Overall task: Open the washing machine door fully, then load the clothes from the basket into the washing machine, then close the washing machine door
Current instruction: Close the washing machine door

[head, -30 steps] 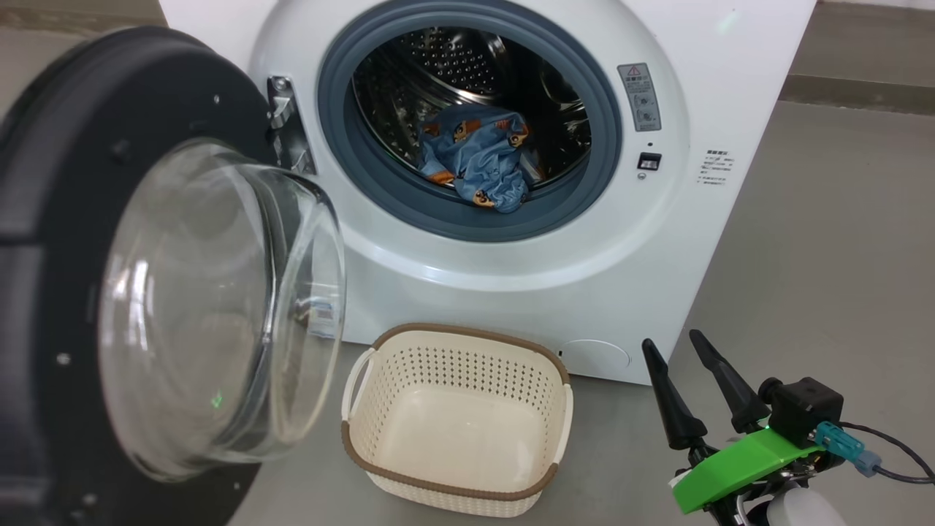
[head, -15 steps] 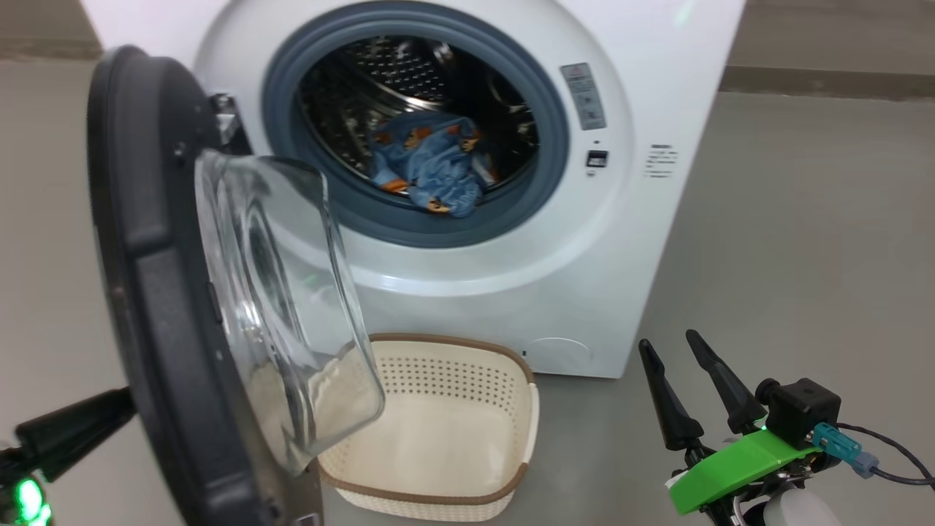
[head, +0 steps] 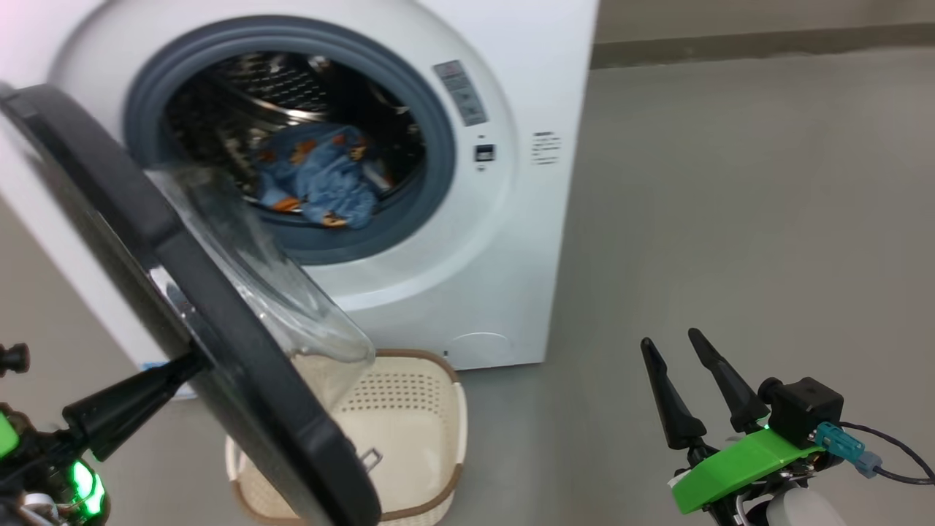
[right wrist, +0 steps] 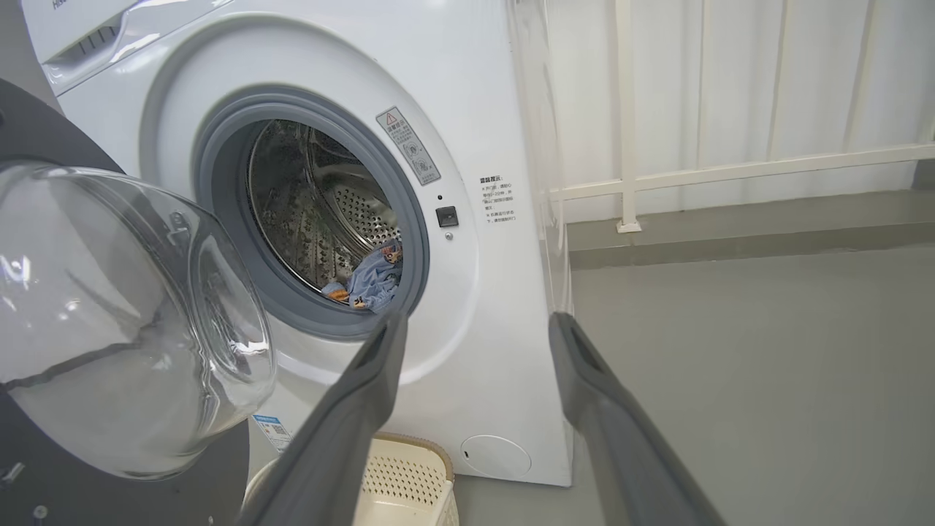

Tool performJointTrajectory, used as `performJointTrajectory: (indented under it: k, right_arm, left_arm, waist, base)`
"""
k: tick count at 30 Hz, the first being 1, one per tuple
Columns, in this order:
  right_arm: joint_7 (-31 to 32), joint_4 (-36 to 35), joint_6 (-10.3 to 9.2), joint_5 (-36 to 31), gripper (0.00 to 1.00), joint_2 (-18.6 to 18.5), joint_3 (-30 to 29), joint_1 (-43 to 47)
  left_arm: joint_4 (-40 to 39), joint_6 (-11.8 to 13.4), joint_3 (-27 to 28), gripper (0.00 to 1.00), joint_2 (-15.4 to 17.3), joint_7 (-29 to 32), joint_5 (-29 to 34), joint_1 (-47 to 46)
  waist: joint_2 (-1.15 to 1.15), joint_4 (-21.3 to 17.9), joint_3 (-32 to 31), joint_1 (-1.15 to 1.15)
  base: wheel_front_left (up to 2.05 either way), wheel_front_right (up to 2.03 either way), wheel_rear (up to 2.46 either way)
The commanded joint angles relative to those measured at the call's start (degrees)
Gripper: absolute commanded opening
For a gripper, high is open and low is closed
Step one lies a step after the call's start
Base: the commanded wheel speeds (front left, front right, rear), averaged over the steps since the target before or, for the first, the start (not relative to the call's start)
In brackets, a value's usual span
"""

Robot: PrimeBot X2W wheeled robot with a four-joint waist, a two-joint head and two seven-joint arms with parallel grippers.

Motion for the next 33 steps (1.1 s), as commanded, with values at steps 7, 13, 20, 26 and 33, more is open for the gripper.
performJointTrajectory:
  k: [7, 13, 20, 26, 33]
  right_arm:
    - [-0.28, -1.63, 0.09, -0.19, 1.0, -0.06, 1.62, -0.91]
    - [-0.28, -1.67, 0.09, -0.39, 1.0, 0.01, 1.17, -0.94]
    - [-0.28, -1.62, 0.09, -0.57, 1.0, 0.22, 0.81, -0.99]
    - [-0.28, -1.67, 0.09, -0.6, 1.0, 0.3, 0.52, -0.77]
    - [-0.28, -1.76, 0.09, -0.57, 1.0, 0.33, 0.24, -0.68]
  left_arm:
    - [-1.66, -0.95, 1.82, 0.0, 0.1, -1.42, 0.68, -4.78]
    - [-0.92, -1.64, 1.48, 0.0, -0.39, -1.77, 0.88, -5.94]
    - [-0.52, -2.48, 1.24, 0.0, -0.77, -2.54, 1.72, -6.75]
    - [-1.08, -4.69, 1.56, 0.74, 0.28, -3.89, 4.43, -6.13]
    - [-2.09, -10.13, 2.69, 1.0, 1.83, -9.09, 11.7, -3.89]
  waist:
    - [0.0, -5.16, 0.79, 0.0]
    - [0.0, -4.87, 0.95, 0.0]
    - [0.0, -3.13, 0.71, 0.0]
    - [0.0, -1.56, 0.44, 0.0]
    - [0.0, -0.32, 0.38, 0.0]
  base:
    - [0.0, 0.0, 0.0]
    - [0.0, 0.0, 0.0]
    - [0.0, 0.0, 0.0]
    - [0.0, 0.0, 0.0]
    - [0.0, 0.0, 0.0]
